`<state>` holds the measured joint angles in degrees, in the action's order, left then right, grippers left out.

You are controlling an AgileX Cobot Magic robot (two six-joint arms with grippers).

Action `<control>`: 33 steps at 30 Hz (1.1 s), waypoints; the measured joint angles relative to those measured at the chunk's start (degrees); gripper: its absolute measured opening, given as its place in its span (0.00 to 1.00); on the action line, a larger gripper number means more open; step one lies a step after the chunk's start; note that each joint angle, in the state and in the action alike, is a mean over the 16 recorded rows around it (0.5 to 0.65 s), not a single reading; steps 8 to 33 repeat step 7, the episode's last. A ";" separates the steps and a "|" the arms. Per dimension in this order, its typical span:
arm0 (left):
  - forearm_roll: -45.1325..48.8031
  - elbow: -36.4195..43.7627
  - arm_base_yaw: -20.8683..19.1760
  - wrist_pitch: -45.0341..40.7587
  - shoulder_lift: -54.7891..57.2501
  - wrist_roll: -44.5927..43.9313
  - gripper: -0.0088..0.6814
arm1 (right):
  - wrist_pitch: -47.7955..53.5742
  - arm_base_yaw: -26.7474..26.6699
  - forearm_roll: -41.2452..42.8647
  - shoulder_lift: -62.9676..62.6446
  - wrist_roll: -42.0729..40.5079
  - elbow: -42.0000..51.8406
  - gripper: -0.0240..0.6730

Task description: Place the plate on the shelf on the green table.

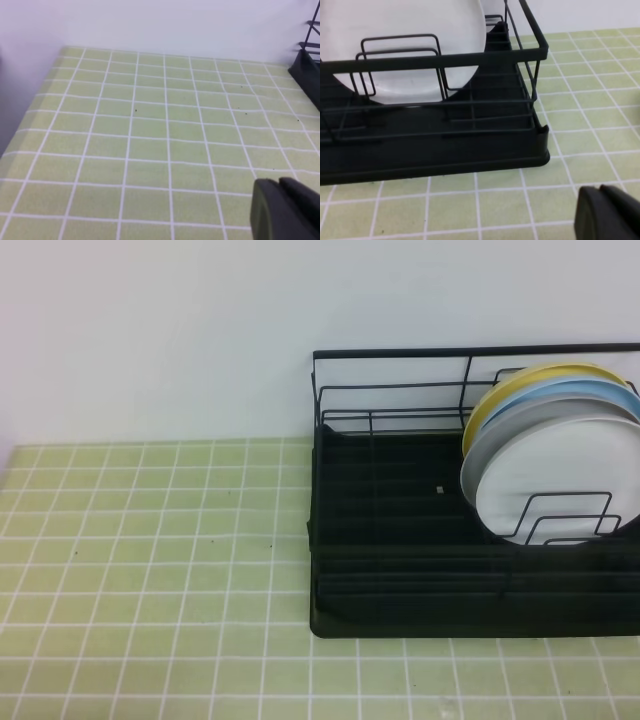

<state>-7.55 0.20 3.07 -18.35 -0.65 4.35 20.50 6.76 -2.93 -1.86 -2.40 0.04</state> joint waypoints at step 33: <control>0.00 0.00 0.00 0.00 0.00 0.00 0.01 | 0.00 0.00 -0.26 0.07 0.12 0.00 0.03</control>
